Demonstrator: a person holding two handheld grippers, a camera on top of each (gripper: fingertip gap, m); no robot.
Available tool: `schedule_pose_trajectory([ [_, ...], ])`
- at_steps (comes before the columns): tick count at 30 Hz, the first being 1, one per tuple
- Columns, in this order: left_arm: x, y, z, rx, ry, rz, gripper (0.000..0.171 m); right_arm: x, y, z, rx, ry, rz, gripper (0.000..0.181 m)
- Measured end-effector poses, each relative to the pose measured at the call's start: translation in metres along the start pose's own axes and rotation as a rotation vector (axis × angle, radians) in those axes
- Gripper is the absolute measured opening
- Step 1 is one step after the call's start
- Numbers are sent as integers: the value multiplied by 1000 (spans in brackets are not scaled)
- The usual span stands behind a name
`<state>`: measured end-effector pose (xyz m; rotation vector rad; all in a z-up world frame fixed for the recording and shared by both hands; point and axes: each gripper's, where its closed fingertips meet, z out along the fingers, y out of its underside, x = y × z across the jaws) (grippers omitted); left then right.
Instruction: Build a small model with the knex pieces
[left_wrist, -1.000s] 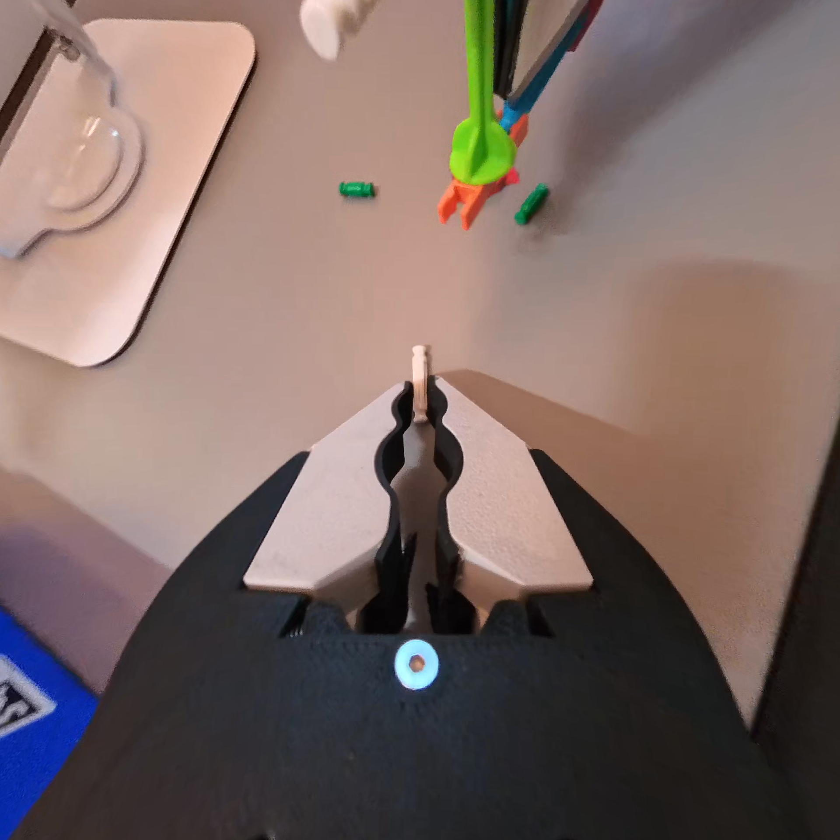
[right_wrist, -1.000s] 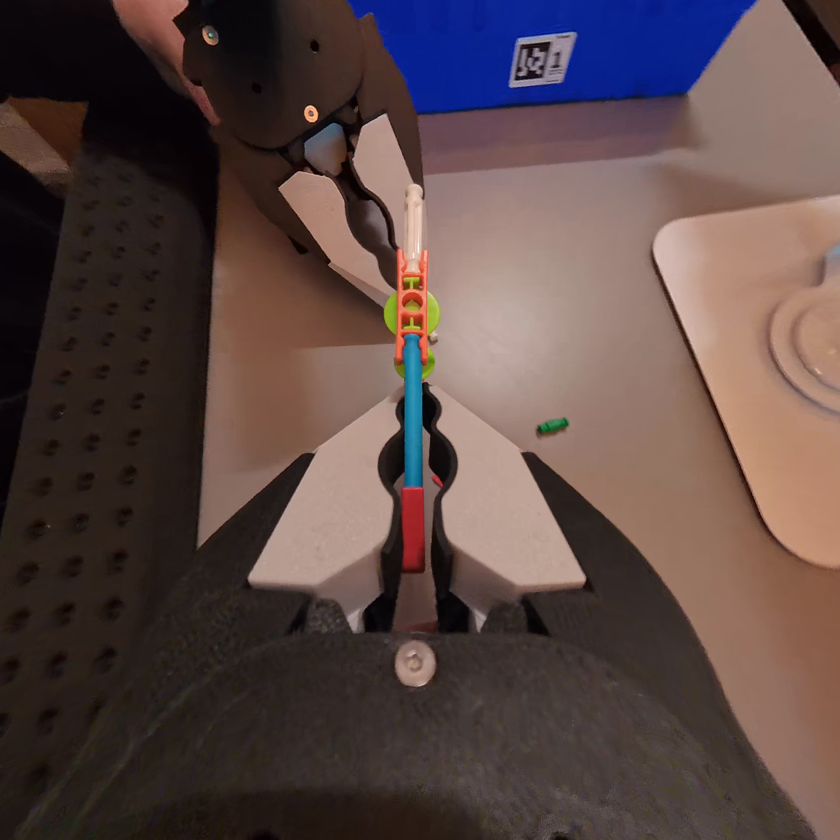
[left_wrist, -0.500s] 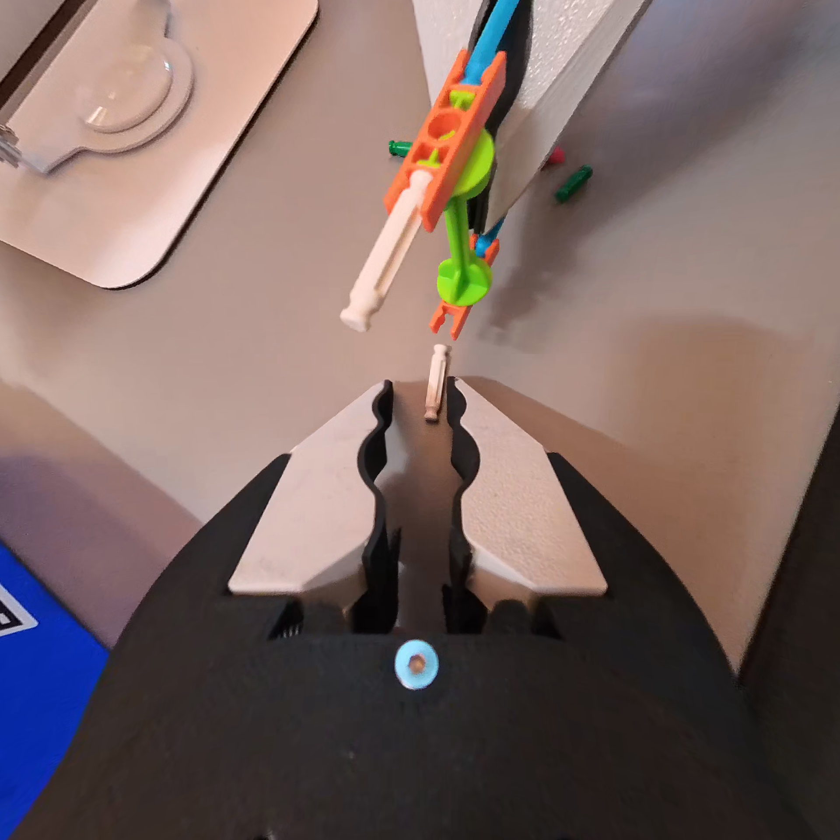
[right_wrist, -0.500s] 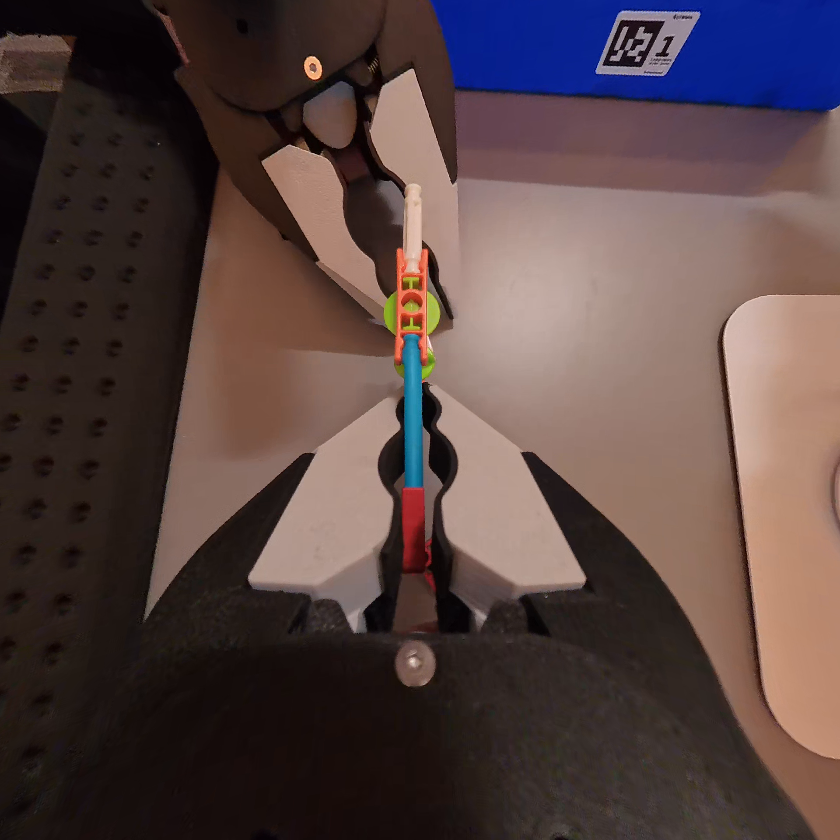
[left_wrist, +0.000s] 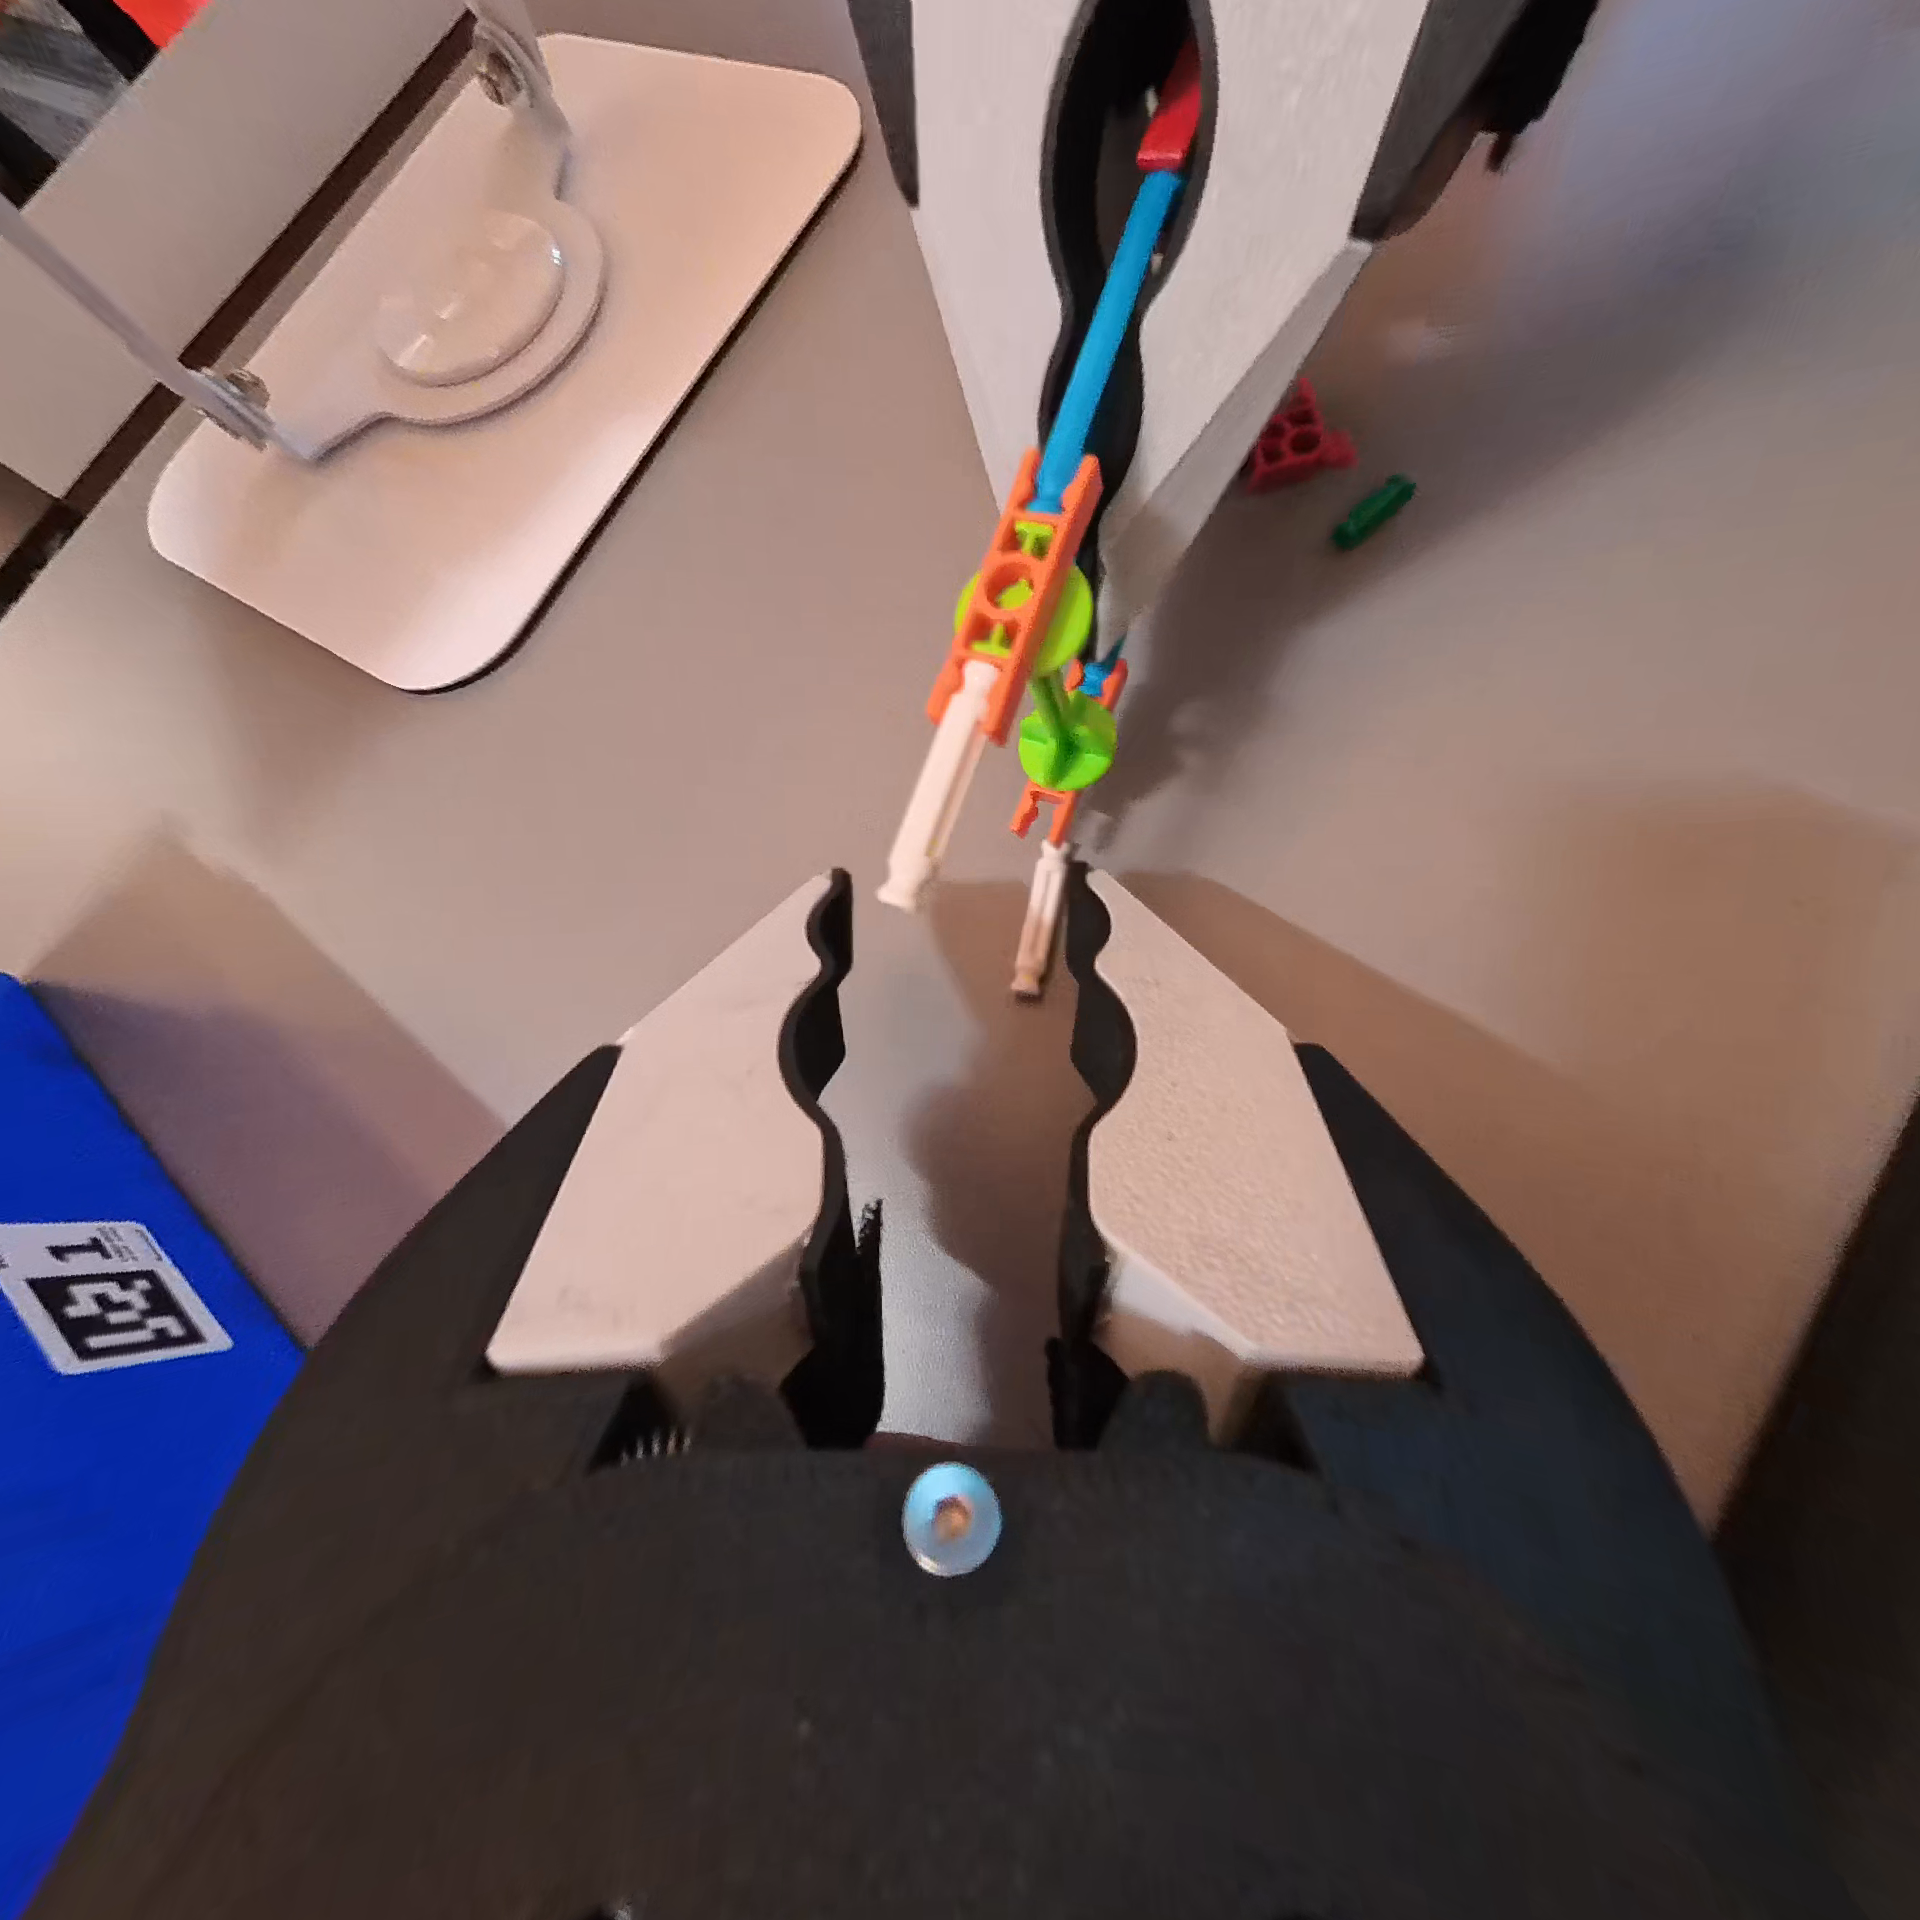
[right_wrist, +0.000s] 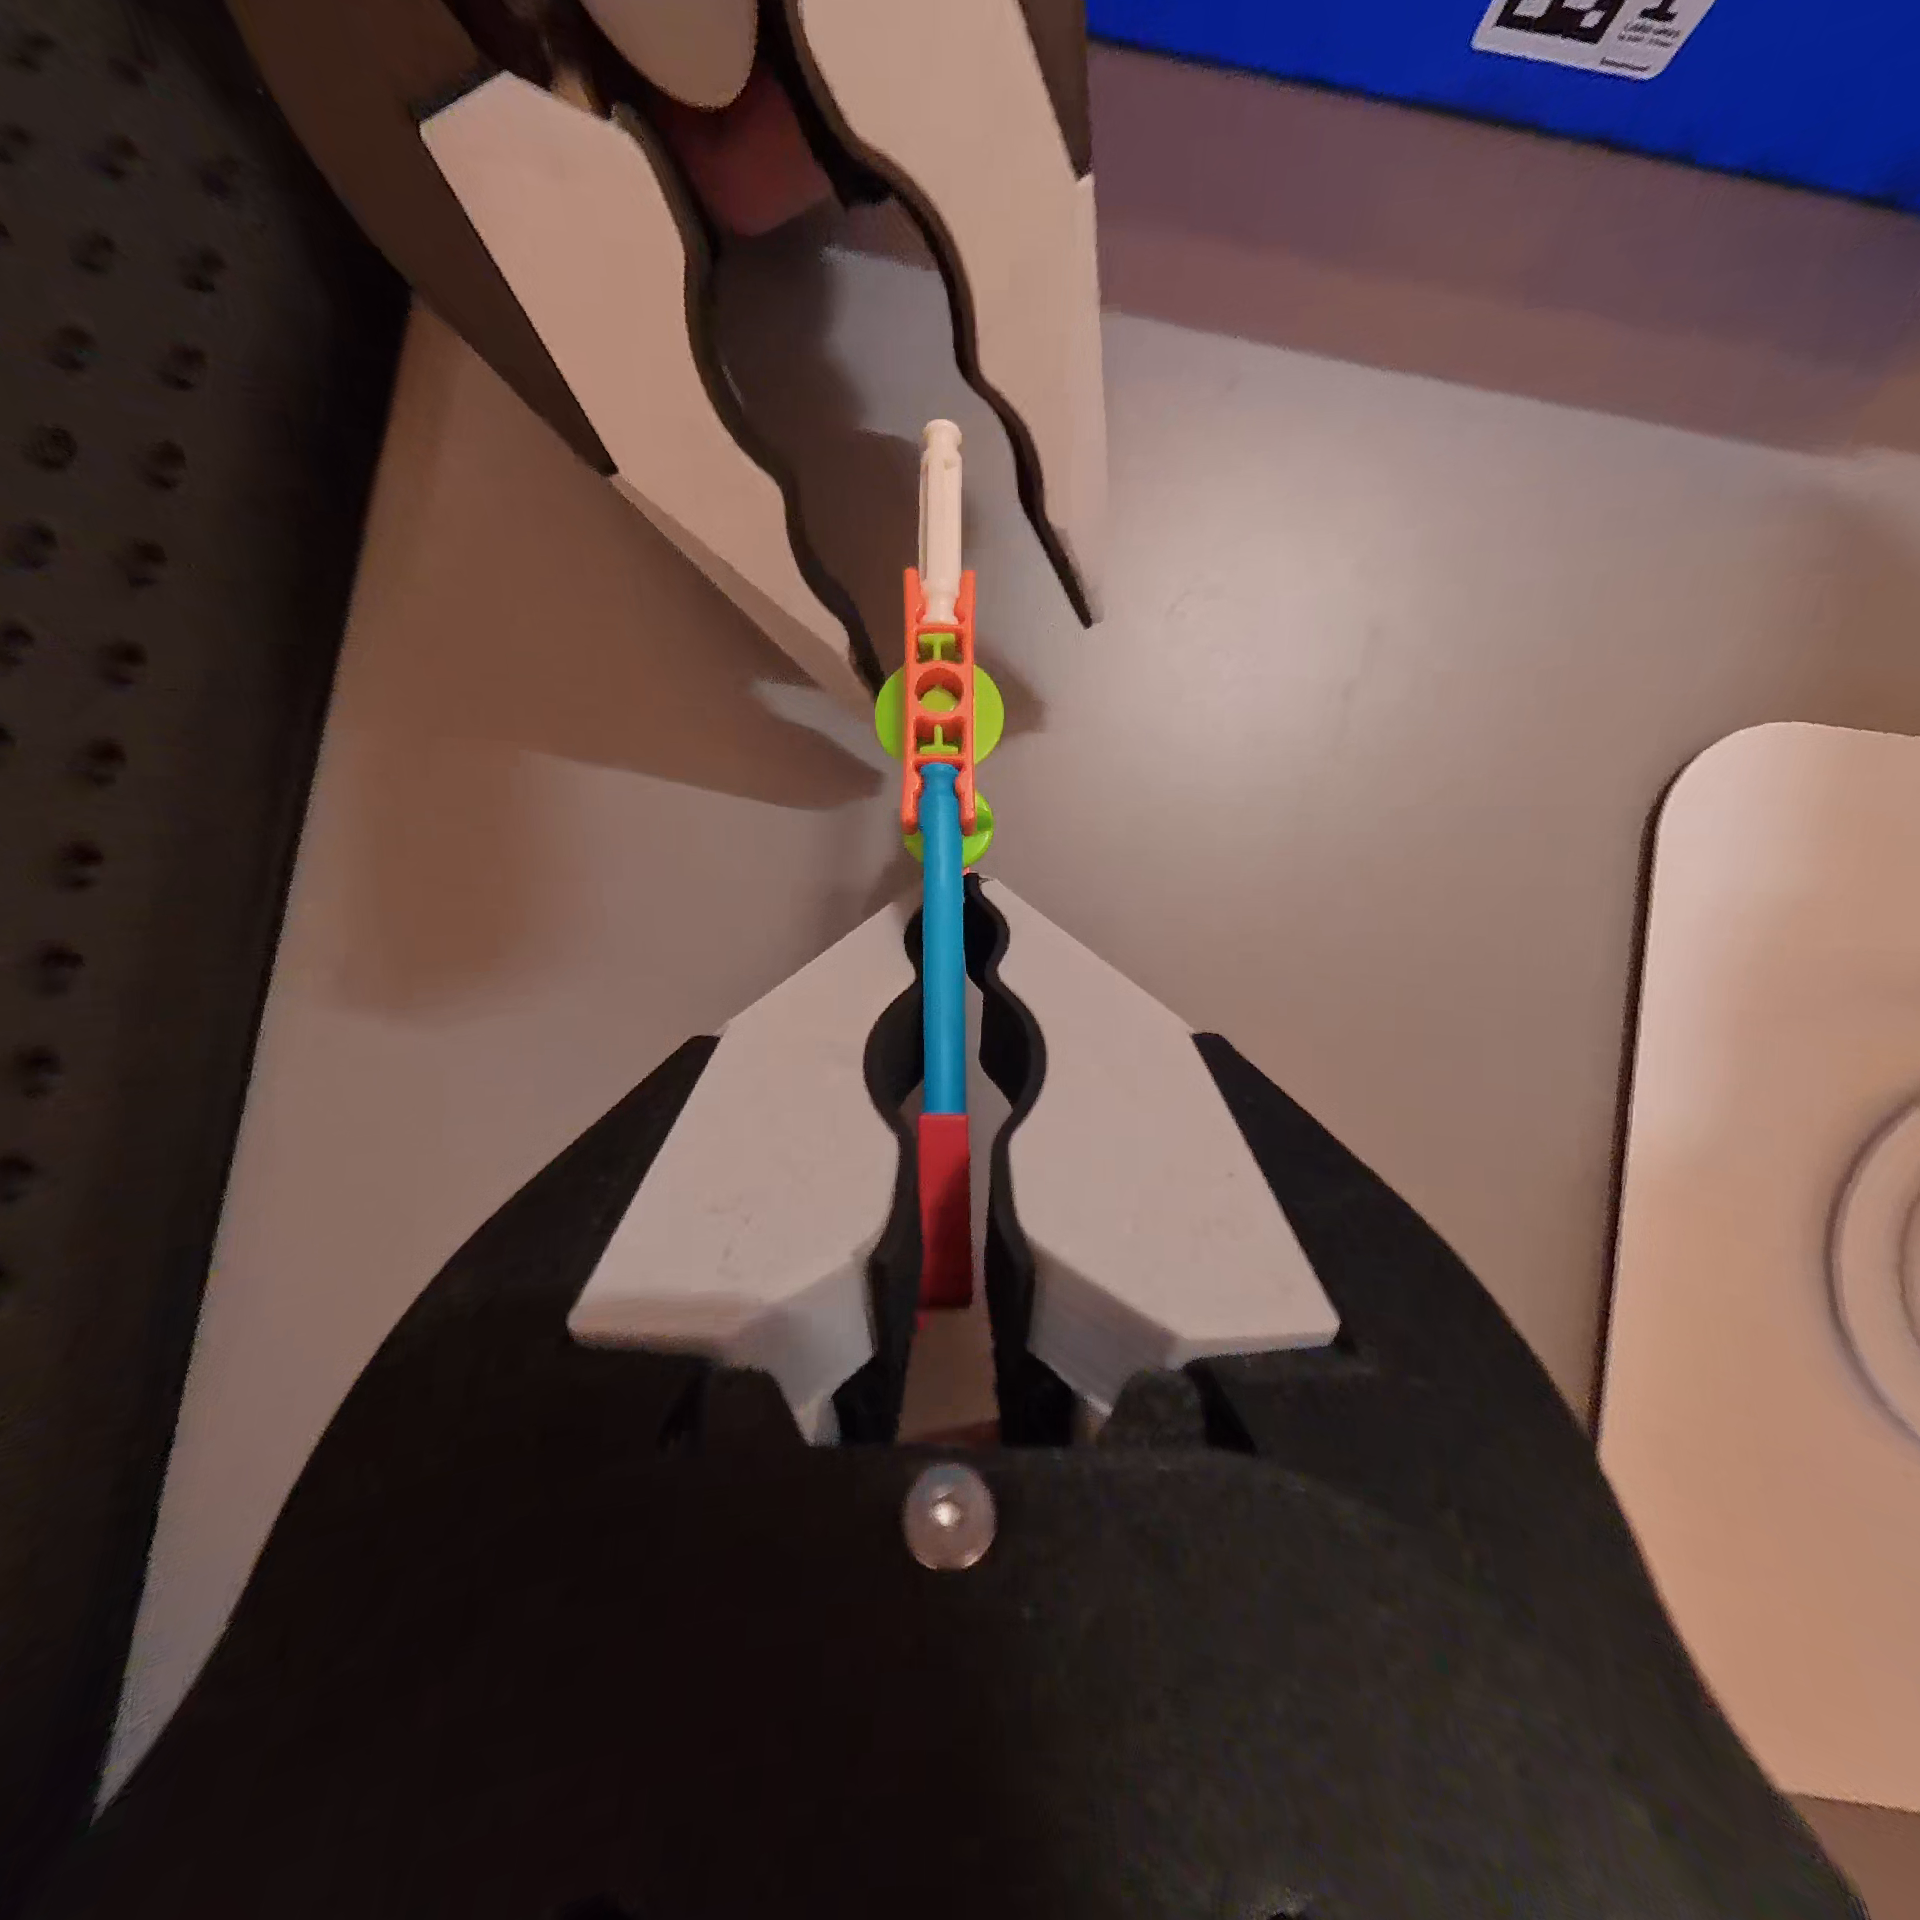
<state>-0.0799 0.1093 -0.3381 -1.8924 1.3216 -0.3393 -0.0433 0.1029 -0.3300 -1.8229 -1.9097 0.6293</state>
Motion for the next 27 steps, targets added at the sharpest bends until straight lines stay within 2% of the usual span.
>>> schedule_pose_trajectory([
  [4,1,8,4,-32,9,5,25,-4,1,6,-11,-49,-66,0],
  [10,10,10,9,-44,56,36,20,-2,1,7,5,-50,-83,0],
  [16,13,11,12,-53,74,60,5,2,-5,3,23,-45,-120,0],
  [27,17,9,13,-32,114,105,3,3,3,9,17,-69,-173,0],
])
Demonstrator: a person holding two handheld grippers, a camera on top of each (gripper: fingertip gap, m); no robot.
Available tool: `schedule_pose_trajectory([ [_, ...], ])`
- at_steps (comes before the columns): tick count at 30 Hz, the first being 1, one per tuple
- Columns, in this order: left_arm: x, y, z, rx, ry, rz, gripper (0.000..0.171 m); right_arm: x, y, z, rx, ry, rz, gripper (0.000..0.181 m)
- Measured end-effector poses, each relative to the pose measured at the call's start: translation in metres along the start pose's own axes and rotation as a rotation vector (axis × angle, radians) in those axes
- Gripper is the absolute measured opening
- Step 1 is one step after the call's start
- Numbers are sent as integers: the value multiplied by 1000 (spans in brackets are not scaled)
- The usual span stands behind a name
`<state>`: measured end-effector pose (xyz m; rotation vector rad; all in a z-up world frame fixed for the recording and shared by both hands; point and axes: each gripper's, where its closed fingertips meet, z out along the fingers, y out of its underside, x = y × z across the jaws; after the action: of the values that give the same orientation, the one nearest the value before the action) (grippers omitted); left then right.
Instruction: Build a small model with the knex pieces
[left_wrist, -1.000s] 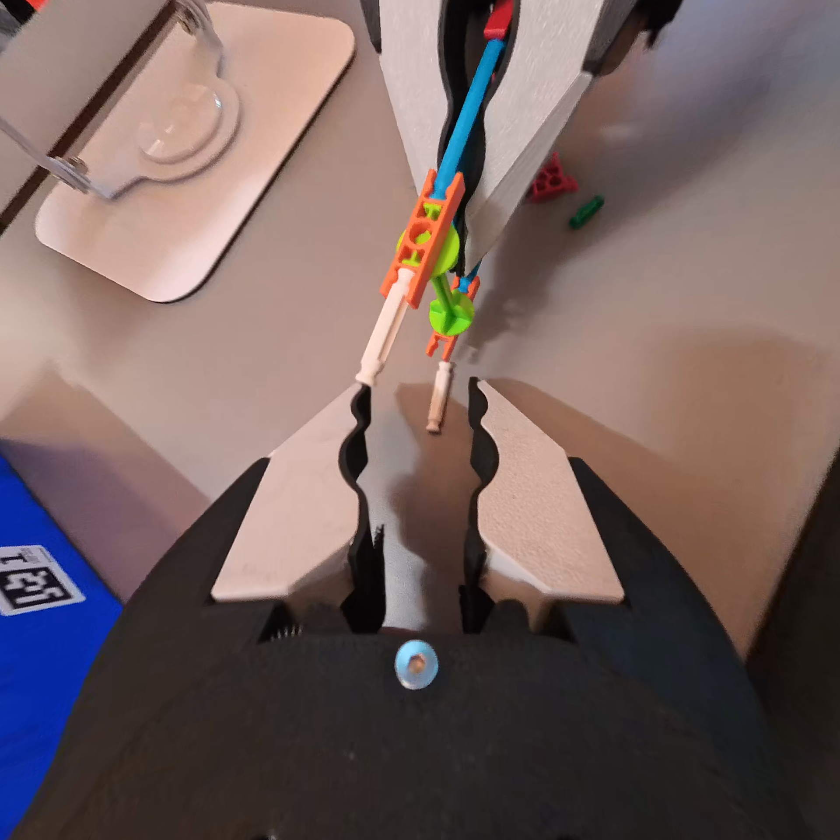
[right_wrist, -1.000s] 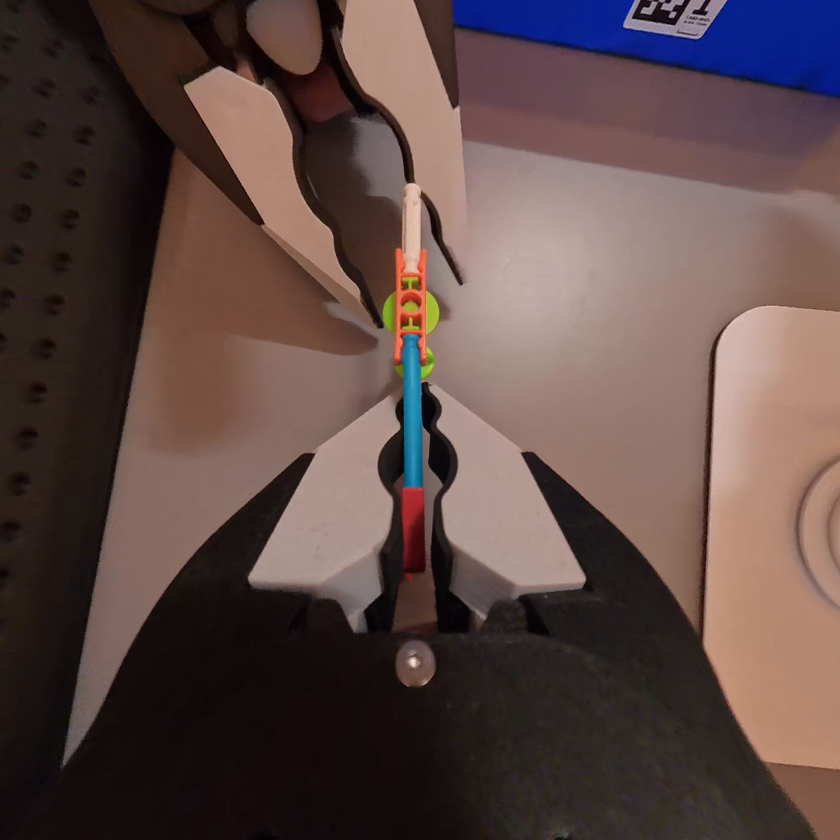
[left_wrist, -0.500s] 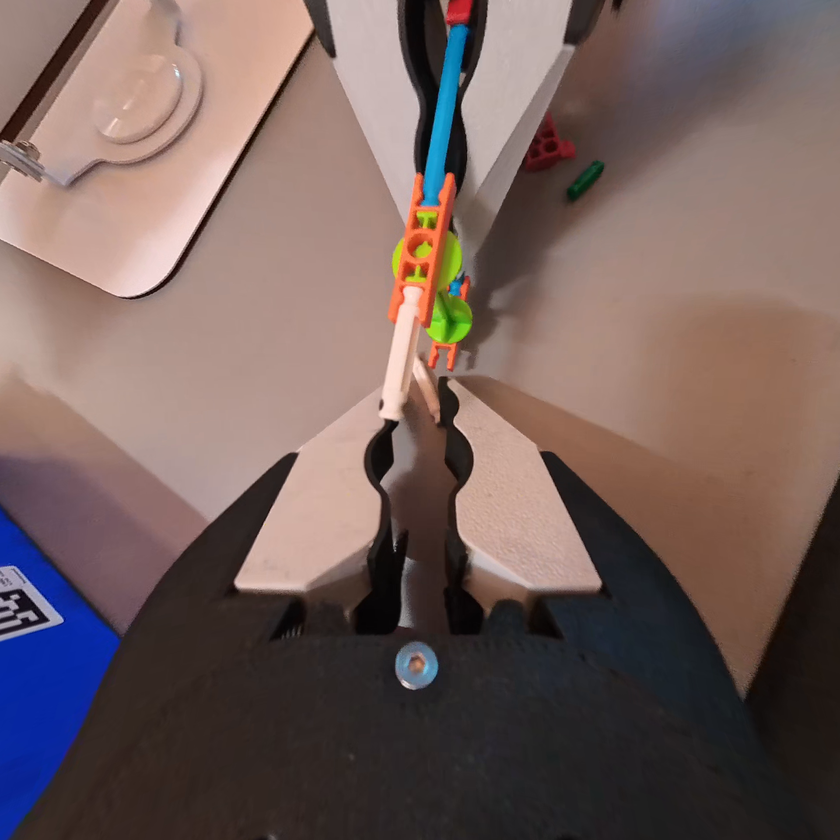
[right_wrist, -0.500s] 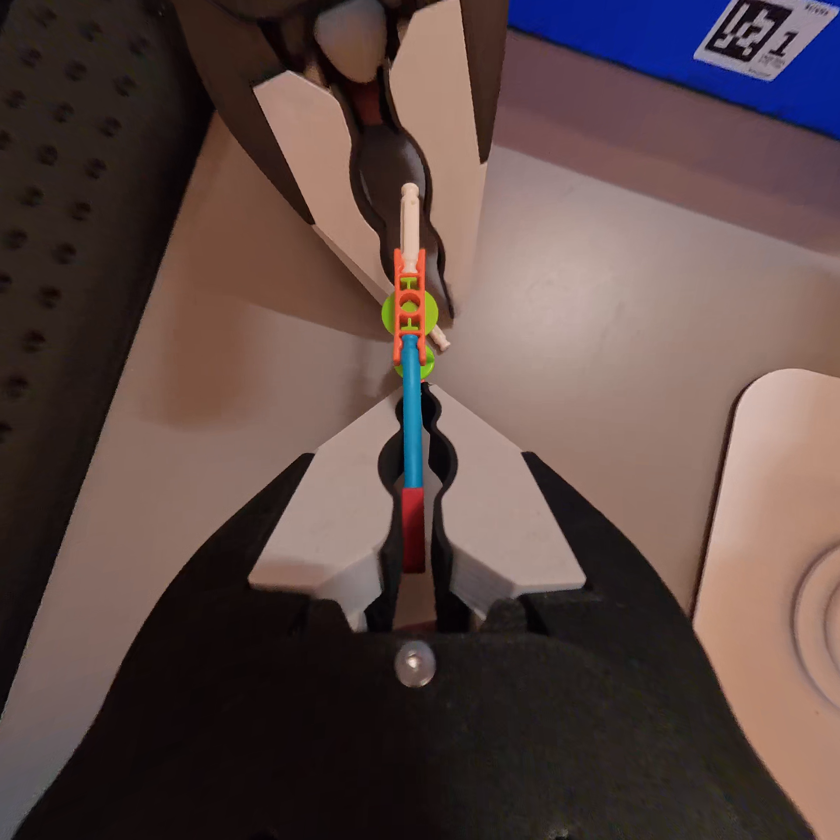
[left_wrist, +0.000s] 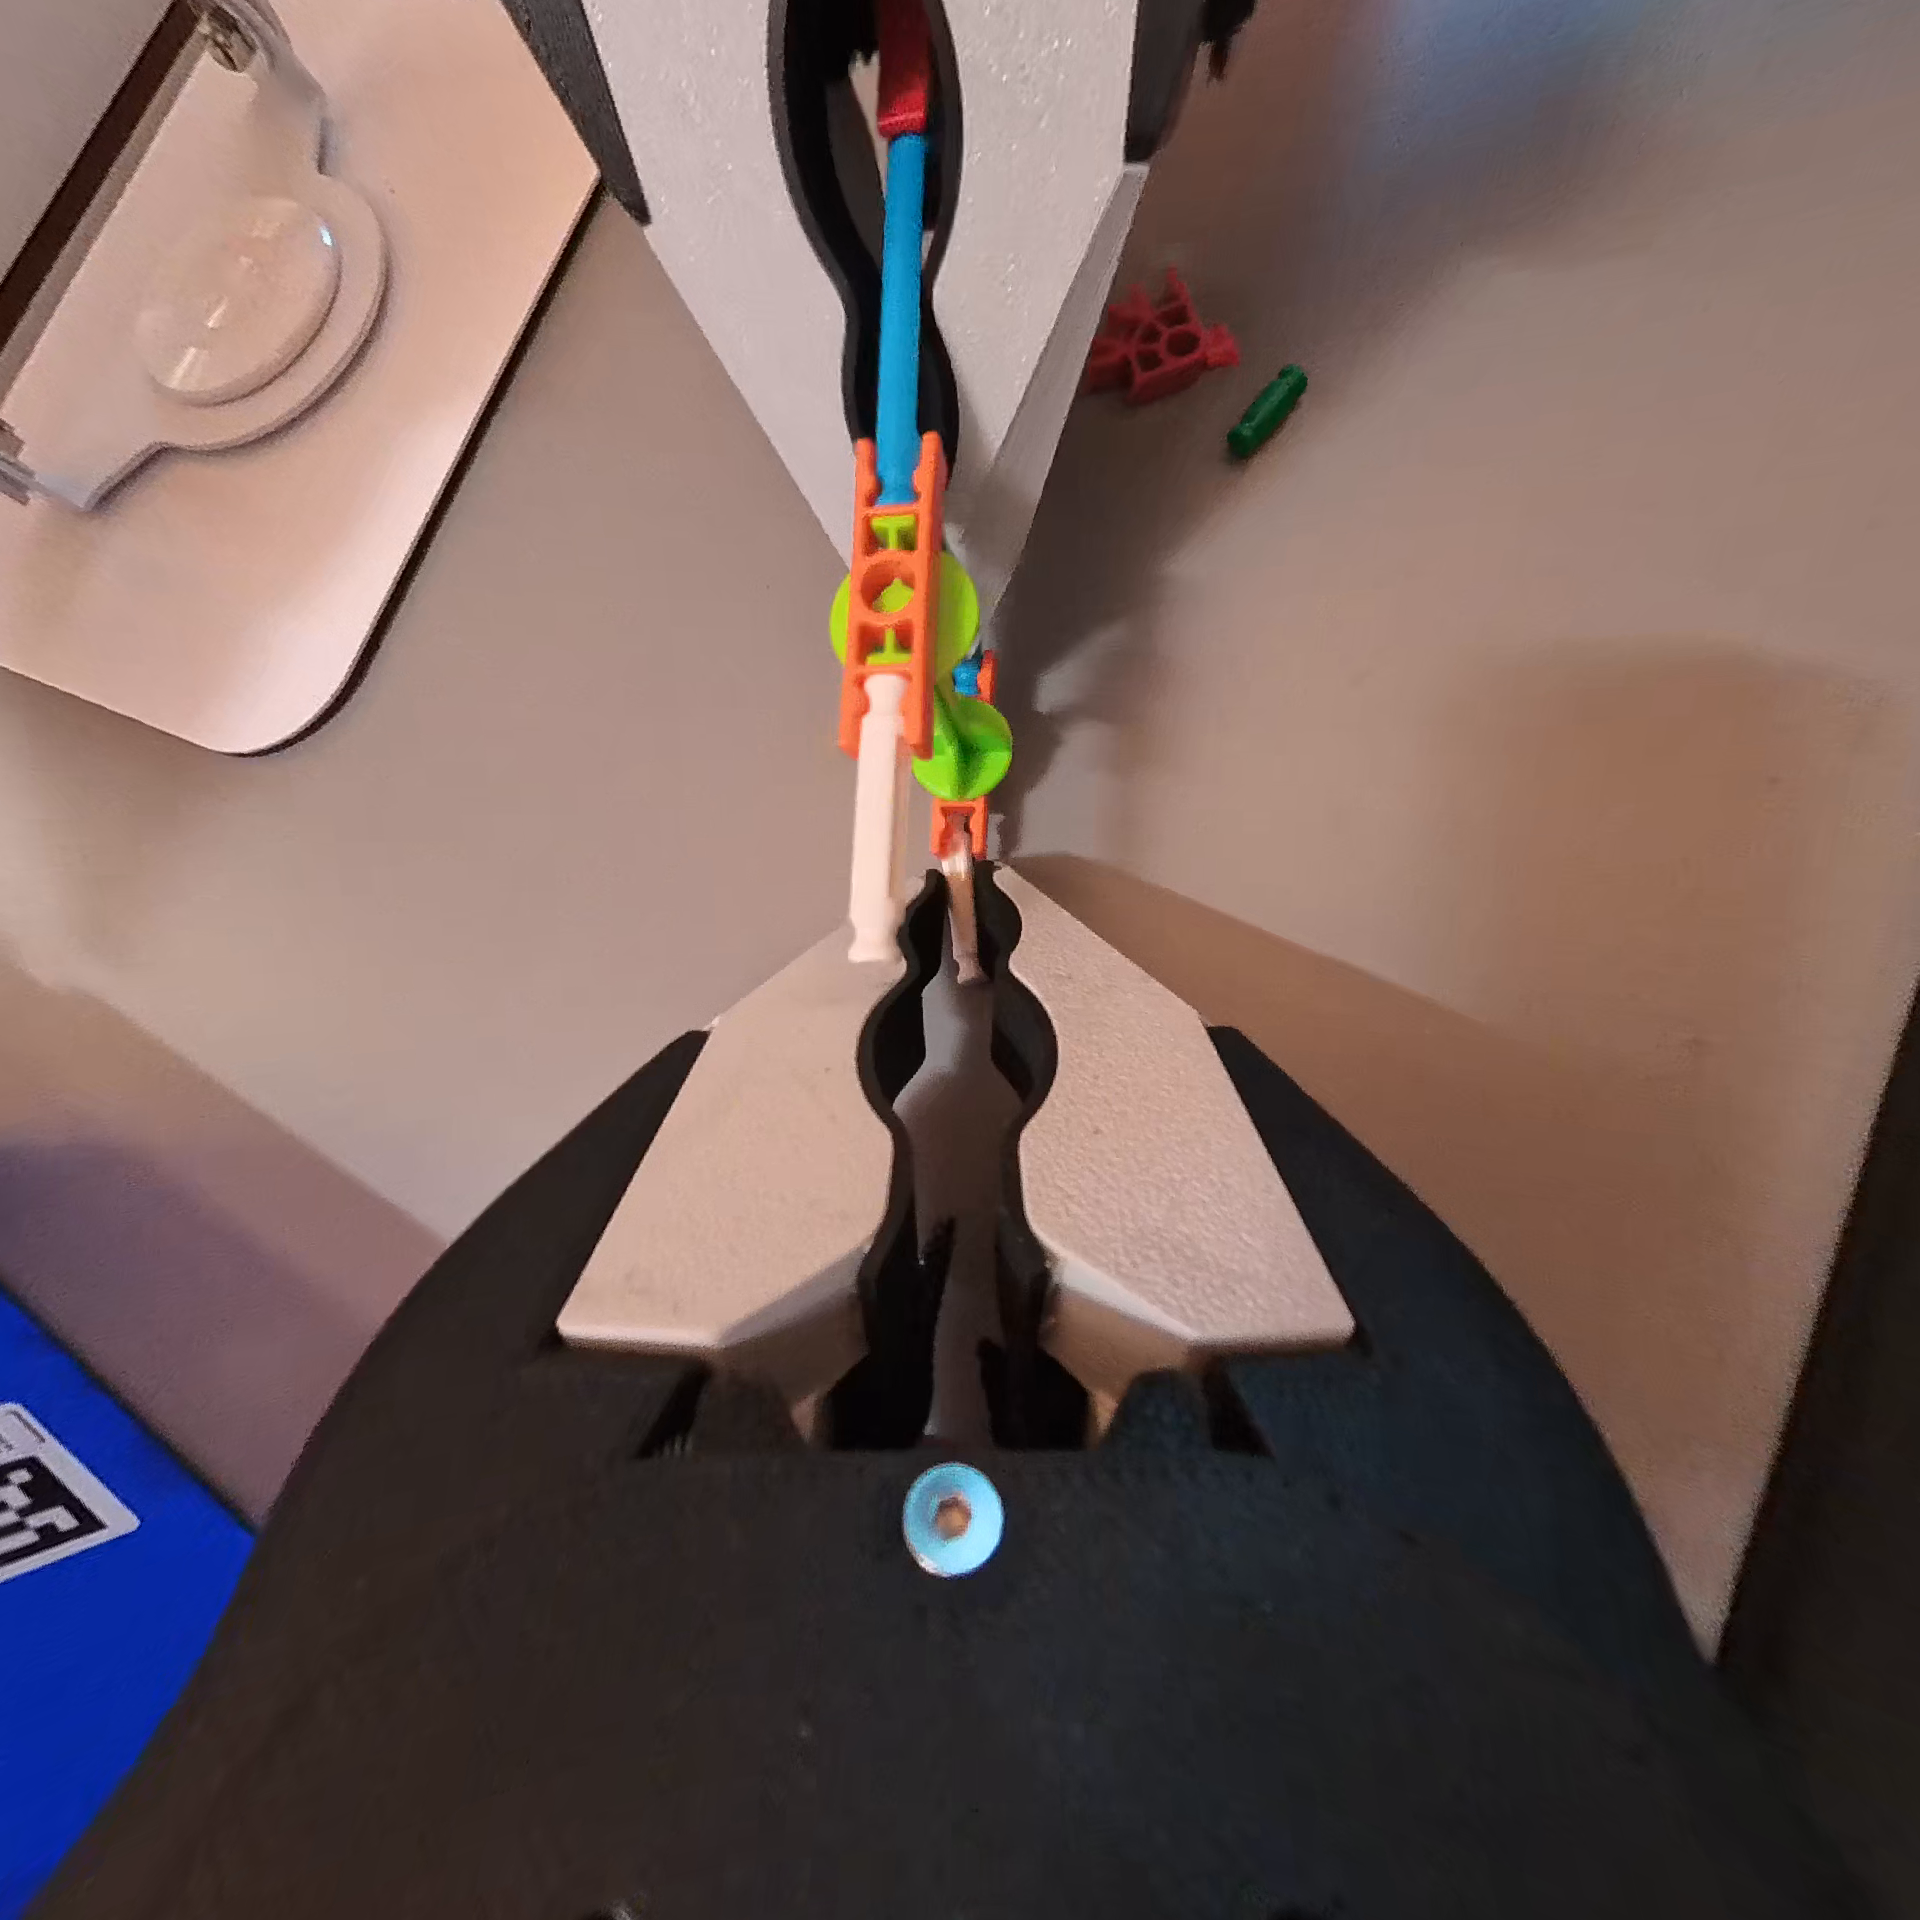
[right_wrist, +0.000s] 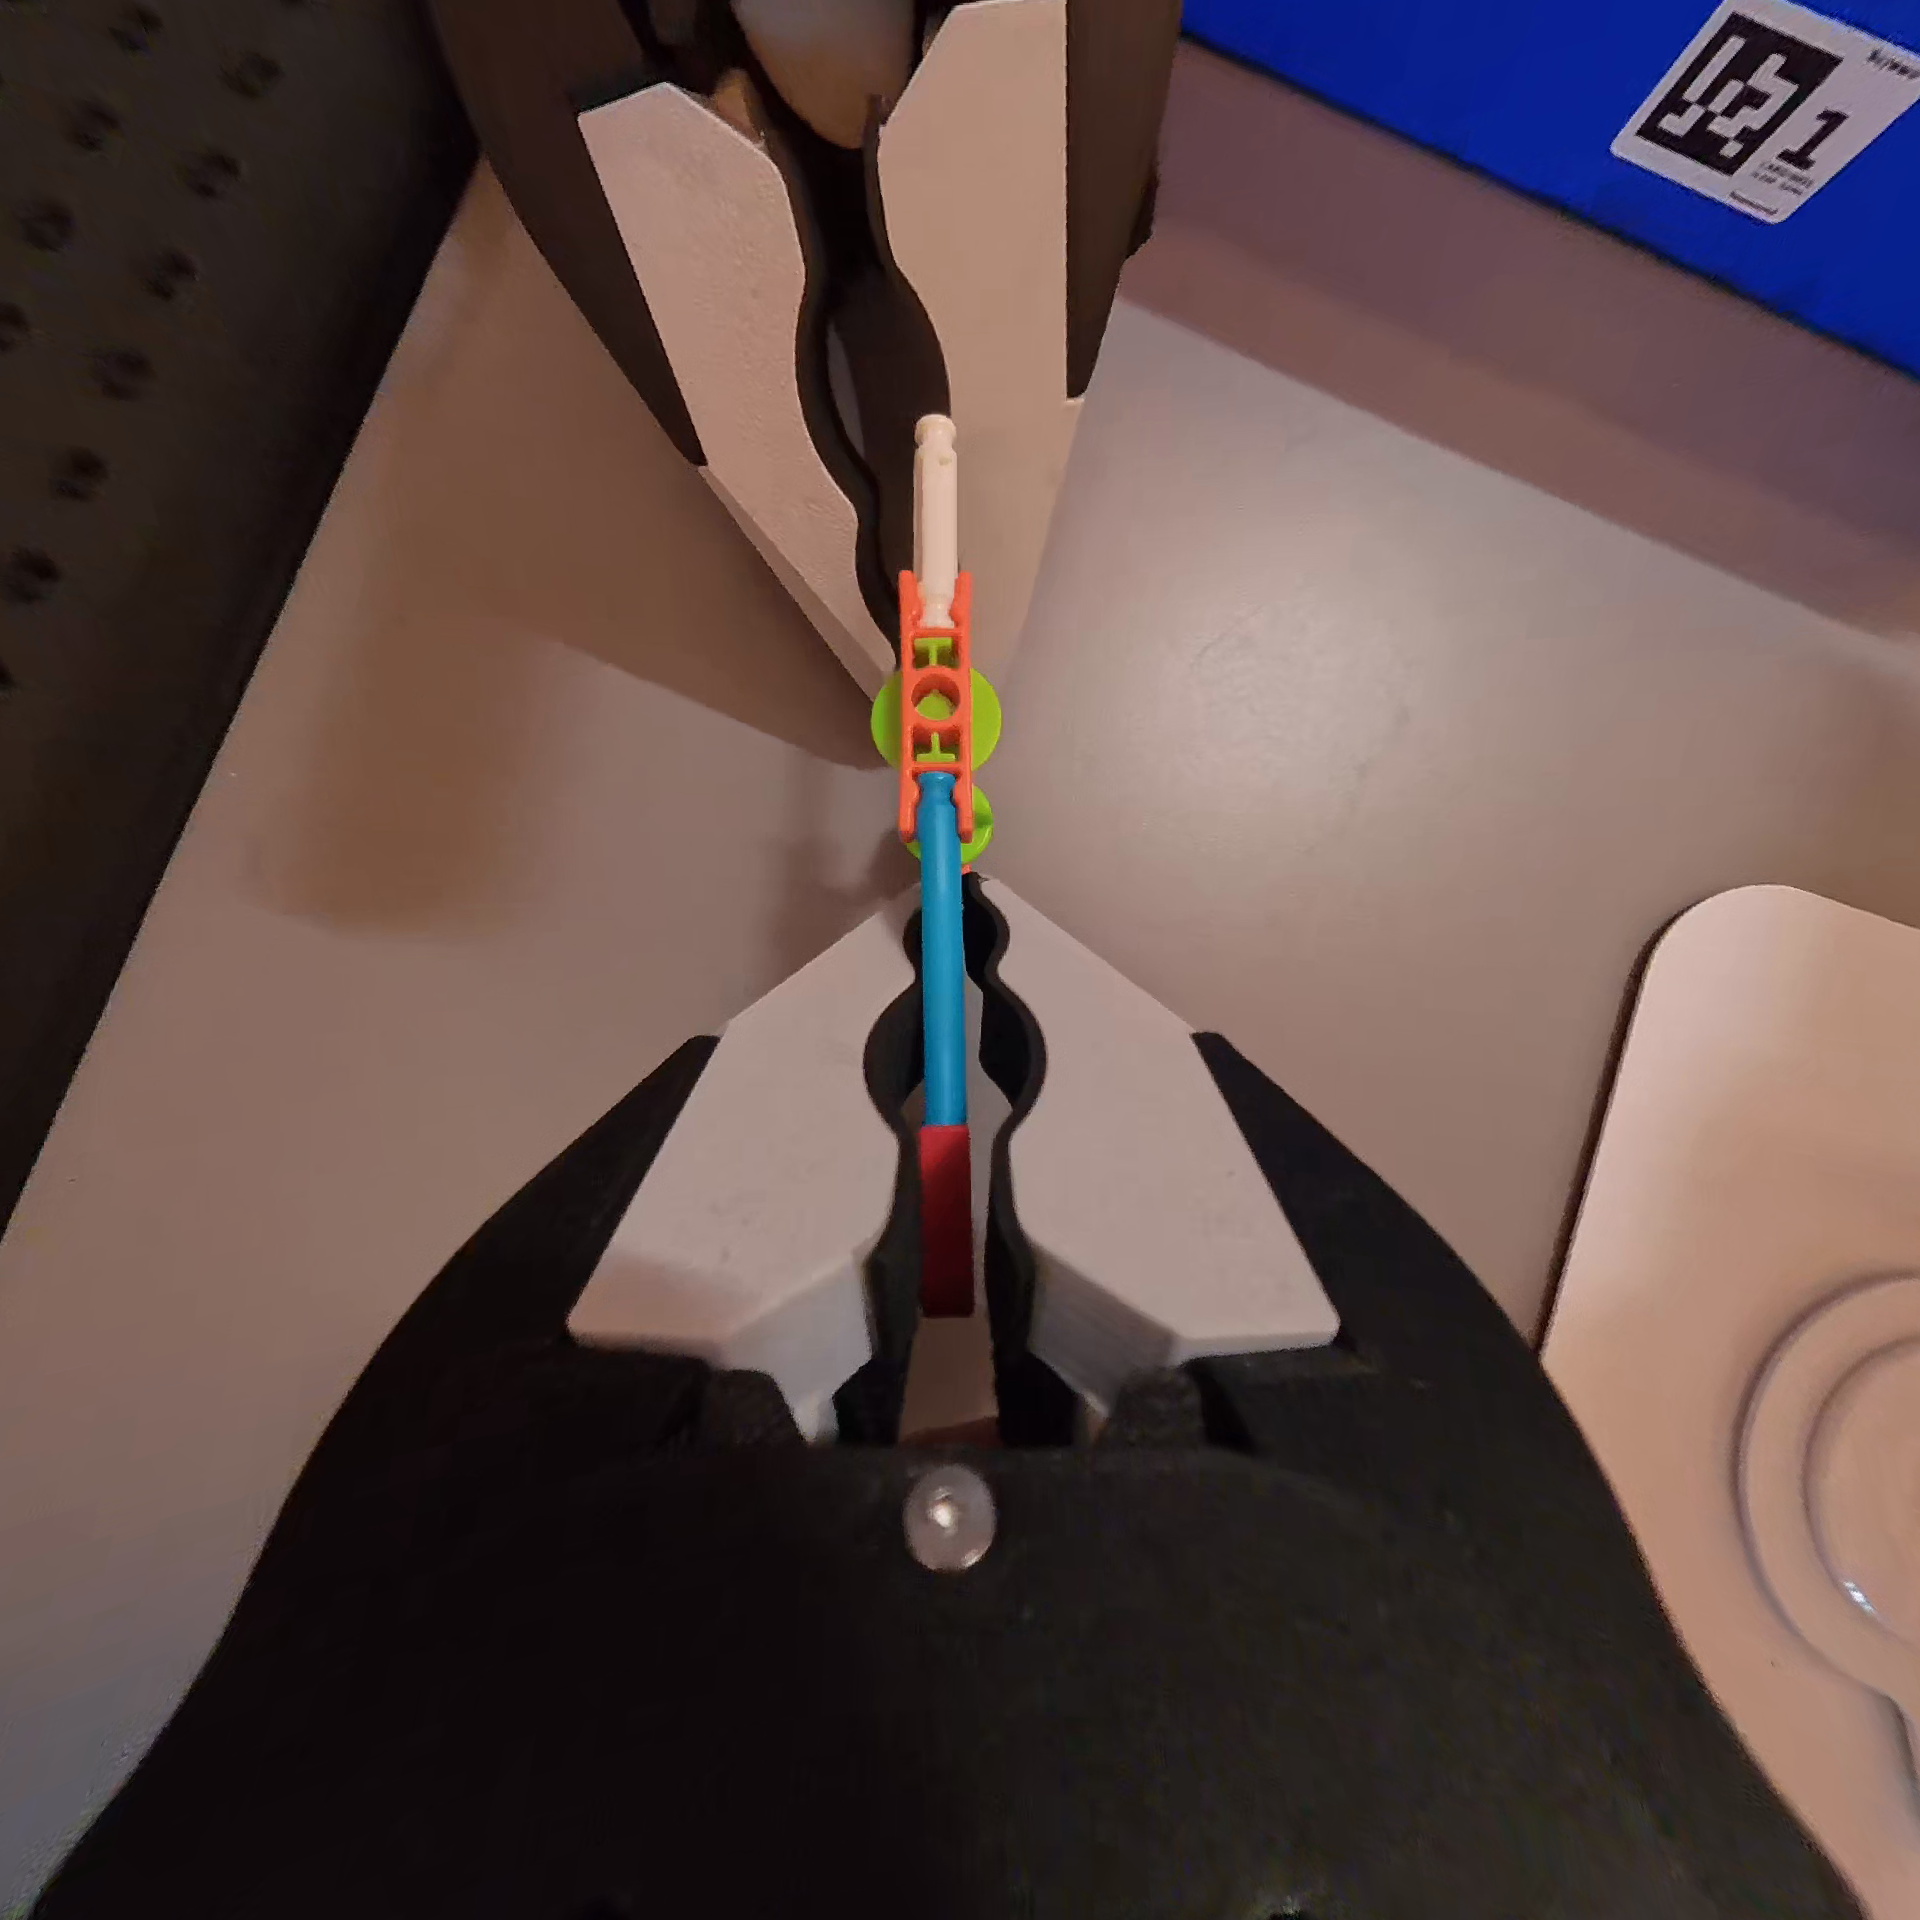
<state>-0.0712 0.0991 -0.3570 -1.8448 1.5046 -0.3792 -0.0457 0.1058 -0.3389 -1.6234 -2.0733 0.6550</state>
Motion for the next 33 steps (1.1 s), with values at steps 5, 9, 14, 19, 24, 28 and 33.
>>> schedule_pose_trajectory([
  [5,0,0,0,7,5,20,3,2,3,0,-6,-3,-20,0],
  [9,1,0,0,13,10,40,3,2,6,1,-24,-14,-38,0],
  [14,3,-2,0,20,22,61,3,2,8,2,-47,-28,-51,0],
  [19,2,-2,1,26,10,74,3,3,10,3,-65,-3,-60,17],
  [24,-2,-4,0,31,-30,79,5,3,3,2,-58,25,-92,4],
  [28,-3,-12,-3,72,-35,67,8,1,4,5,-59,20,-92,0],
  [33,-1,-14,0,91,-17,50,0,1,4,5,-55,21,-90,0],
])
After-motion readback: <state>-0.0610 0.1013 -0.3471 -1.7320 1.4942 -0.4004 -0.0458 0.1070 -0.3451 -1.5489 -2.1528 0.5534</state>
